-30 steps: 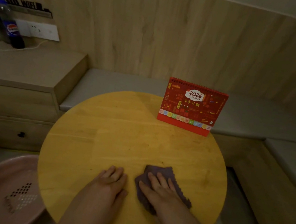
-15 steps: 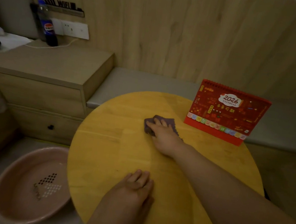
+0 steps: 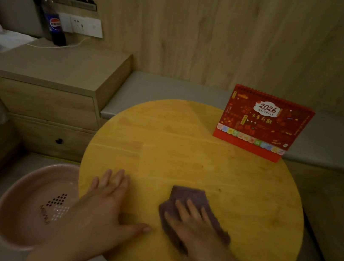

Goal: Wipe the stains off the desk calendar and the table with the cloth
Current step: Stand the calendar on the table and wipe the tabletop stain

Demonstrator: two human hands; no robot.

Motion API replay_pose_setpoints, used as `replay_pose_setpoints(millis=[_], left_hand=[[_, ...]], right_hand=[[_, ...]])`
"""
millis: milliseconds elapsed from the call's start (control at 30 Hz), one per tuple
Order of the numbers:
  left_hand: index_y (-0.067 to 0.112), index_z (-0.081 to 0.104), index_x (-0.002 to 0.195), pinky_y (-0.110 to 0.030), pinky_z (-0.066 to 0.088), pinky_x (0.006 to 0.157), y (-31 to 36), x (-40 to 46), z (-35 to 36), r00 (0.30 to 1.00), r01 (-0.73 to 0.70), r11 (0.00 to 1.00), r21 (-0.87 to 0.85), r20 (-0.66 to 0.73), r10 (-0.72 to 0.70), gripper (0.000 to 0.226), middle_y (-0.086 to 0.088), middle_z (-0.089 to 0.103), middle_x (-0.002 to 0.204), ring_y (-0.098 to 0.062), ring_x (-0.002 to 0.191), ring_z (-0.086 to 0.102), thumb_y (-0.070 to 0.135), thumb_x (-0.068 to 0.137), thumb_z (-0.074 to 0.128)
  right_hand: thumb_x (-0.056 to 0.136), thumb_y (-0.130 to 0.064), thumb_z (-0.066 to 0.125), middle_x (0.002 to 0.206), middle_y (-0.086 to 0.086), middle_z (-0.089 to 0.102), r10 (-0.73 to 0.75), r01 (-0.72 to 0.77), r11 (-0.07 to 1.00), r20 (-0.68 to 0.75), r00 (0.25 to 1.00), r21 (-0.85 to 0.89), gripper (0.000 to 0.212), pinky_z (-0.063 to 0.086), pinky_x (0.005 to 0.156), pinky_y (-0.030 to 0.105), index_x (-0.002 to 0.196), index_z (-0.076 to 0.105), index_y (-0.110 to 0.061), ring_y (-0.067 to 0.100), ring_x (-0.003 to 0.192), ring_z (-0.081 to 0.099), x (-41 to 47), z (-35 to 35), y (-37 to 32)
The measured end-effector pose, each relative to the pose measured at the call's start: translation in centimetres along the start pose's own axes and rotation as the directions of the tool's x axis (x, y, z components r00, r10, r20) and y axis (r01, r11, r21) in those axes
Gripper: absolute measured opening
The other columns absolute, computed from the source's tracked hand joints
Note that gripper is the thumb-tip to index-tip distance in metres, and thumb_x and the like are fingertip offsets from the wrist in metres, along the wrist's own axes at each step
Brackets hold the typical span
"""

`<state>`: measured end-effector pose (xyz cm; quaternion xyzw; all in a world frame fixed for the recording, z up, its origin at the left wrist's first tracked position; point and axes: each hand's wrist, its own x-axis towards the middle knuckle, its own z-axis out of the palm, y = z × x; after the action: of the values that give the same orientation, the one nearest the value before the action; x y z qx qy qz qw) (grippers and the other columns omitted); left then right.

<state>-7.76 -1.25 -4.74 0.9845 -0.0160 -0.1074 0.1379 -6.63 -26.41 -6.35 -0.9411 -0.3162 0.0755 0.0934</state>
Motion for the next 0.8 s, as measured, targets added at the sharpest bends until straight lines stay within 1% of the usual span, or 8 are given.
replay_pose_setpoints(millis=[67, 133, 233, 267, 400, 533, 667, 800], left_hand=[[0.017, -0.011, 0.163, -0.037, -0.009, 0.124, -0.6, -0.5, 0.3, 0.999, 0.024, 1.000, -0.011, 0.032, -0.024, 0.150, 0.003, -0.018, 0.170, -0.018, 0.154, -0.020, 0.106, 0.049, 0.029], [0.018, -0.014, 0.162, -0.037, -0.007, 0.125, -1.0, -0.8, 0.8, 0.997, 0.025, 1.000, -0.011, 0.069, -0.024, 0.156, 0.004, -0.021, 0.169, -0.018, 0.154, -0.020, 0.110, 0.043, 0.024], [0.019, -0.015, 0.162, -0.036, -0.006, 0.125, -1.3, -1.0, 1.4, 0.997, 0.017, 1.000, 0.004, 0.079, -0.018, 0.154, 0.005, -0.024, 0.168, -0.017, 0.155, -0.019, 0.111, 0.045, 0.024], [0.019, -0.016, 0.162, -0.036, -0.007, 0.124, -1.3, -1.1, 1.5, 0.997, 0.014, 1.000, 0.009, 0.072, -0.015, 0.153, 0.005, -0.025, 0.168, -0.017, 0.154, -0.020, 0.111, 0.047, 0.024], [0.018, -0.017, 0.162, -0.034, -0.012, 0.122, -1.1, -1.3, 1.6, 0.998, 0.003, 0.999, 0.036, 0.055, -0.005, 0.147, 0.003, -0.027, 0.168, -0.016, 0.154, -0.022, 0.108, 0.053, 0.025], [0.020, -0.016, 0.162, -0.035, -0.012, 0.123, -1.0, -1.4, 1.5, 0.997, 0.006, 1.000, 0.014, 0.077, -0.007, 0.144, 0.004, -0.027, 0.167, -0.016, 0.153, -0.024, 0.104, 0.055, 0.031], [0.020, -0.015, 0.162, -0.035, -0.012, 0.123, -1.1, -1.2, 1.9, 0.999, 0.002, 1.000, 0.007, 0.032, -0.002, 0.146, 0.005, -0.026, 0.167, -0.016, 0.153, -0.024, 0.106, 0.053, 0.028], [0.021, -0.009, 0.164, -0.034, -0.006, 0.124, -1.2, -1.4, 1.4, 1.000, -0.002, 1.000, -0.027, 0.019, 0.002, 0.141, 0.006, -0.018, 0.170, -0.014, 0.155, -0.017, 0.104, 0.056, 0.030]], right_hand=[[0.085, -0.046, 0.045, 0.171, 0.002, -0.012, -0.023, 0.011, 0.997, -0.175, 0.984, -0.072, 0.097, -0.004, 0.121, 0.037, 0.157, -0.017, -0.028, 0.015, 0.157, -0.001, -2.7, 3.1, -2.0], [0.091, -0.034, 0.048, 0.159, -0.025, -0.036, -0.019, 0.049, 0.994, -0.286, 0.958, 0.095, 0.101, -0.003, 0.122, 0.032, 0.143, -0.036, -0.052, 0.003, 0.152, -0.021, -4.6, 5.0, -3.3], [0.107, -0.029, 0.006, 0.168, -0.001, -0.021, -0.163, 0.105, 0.972, -0.284, 0.945, -0.210, 0.058, 0.001, 0.120, 0.037, 0.156, -0.025, -0.032, 0.021, 0.154, -0.023, -5.9, 5.2, -2.9], [0.108, -0.031, 0.003, 0.169, 0.006, -0.007, -0.177, 0.120, 0.945, -0.168, 0.970, -0.303, 0.056, 0.003, 0.117, 0.038, 0.158, -0.020, -0.024, 0.026, 0.154, -0.020, -5.5, 4.6, -2.2], [0.090, -0.054, 0.050, 0.154, -0.008, 0.050, -0.023, 0.043, 0.983, 0.114, 0.993, -0.177, 0.084, 0.000, 0.118, 0.033, 0.161, 0.013, -0.029, 0.017, 0.148, 0.033, -2.0, 0.5, -2.9], [0.097, -0.037, 0.043, 0.172, 0.004, -0.003, -0.058, 0.056, 0.998, 0.165, 0.985, 0.022, 0.075, -0.019, 0.120, 0.040, 0.162, 0.006, -0.030, 0.026, 0.157, -0.010, 5.1, 0.5, -3.1], [0.100, -0.007, 0.039, 0.171, 0.011, 0.003, 0.000, 0.001, 1.000, 0.064, 0.998, -0.018, 0.070, -0.003, 0.124, 0.050, 0.162, 0.012, -0.023, 0.033, 0.157, -0.002, 12.1, 0.1, -3.8], [0.103, -0.005, 0.040, 0.170, 0.011, 0.013, 0.039, -0.040, 0.999, 0.090, 0.995, 0.005, 0.064, 0.010, 0.125, 0.053, 0.161, 0.020, -0.021, 0.034, 0.156, 0.009, 15.6, -2.4, -4.7]])
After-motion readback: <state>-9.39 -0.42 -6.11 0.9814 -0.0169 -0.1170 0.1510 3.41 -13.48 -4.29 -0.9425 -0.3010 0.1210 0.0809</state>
